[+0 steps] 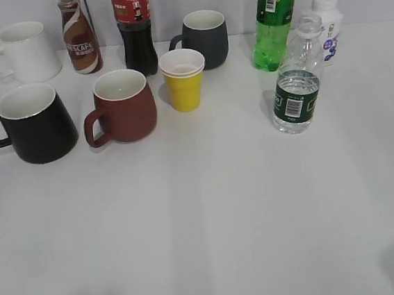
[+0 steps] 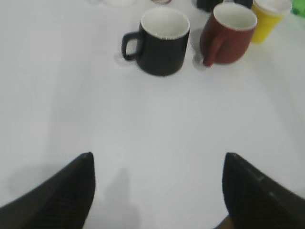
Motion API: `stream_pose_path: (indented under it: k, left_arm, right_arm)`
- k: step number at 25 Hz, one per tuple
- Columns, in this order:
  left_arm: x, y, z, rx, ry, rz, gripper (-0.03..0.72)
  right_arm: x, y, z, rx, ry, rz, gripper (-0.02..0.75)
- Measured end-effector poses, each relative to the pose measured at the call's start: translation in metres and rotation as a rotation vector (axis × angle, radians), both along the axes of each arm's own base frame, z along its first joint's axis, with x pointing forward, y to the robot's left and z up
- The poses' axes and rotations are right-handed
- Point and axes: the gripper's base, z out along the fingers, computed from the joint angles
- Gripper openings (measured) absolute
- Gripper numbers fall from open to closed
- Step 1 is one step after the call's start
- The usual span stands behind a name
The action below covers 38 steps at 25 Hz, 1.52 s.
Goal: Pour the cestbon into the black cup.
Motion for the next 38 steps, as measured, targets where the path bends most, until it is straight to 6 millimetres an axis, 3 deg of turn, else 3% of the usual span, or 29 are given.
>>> stream_pose_path:
  k: [4, 6, 10, 24, 32, 38]
  left_arm:
    - [-0.017, 0.004, -0.022, 0.023, 0.024, -0.003, 0.627]
    - [-0.023, 0.006, -0.026, 0.023, 0.007, -0.003, 0.621]
    - [-0.025, 0.008, -0.027, 0.032, -0.066, -0.004, 0.606]
    - [-0.019, 0.005, -0.031, 0.046, -0.101, -0.032, 0.559]
    - [-0.022, 0.004, -0.031, 0.053, -0.113, 0.139, 0.485]
    - [-0.024, 0.004, -0.031, 0.051, -0.127, 0.161, 0.445]
  right_arm:
    - [-0.019, -0.008, -0.019, -0.008, 0.028, 0.003, 0.648]
    - [-0.020, -0.008, -0.034, -0.016, 0.051, 0.004, 0.645]
    - [-0.017, -0.005, -0.040, 0.013, 0.027, 0.010, 0.631]
    - [-0.015, -0.004, -0.040, 0.027, 0.019, 0.001, 0.564]
    - [-0.025, -0.011, -0.039, 0.058, -0.065, -0.272, 0.561]
    - [-0.040, -0.012, -0.038, 0.086, -0.159, -0.350, 0.557]
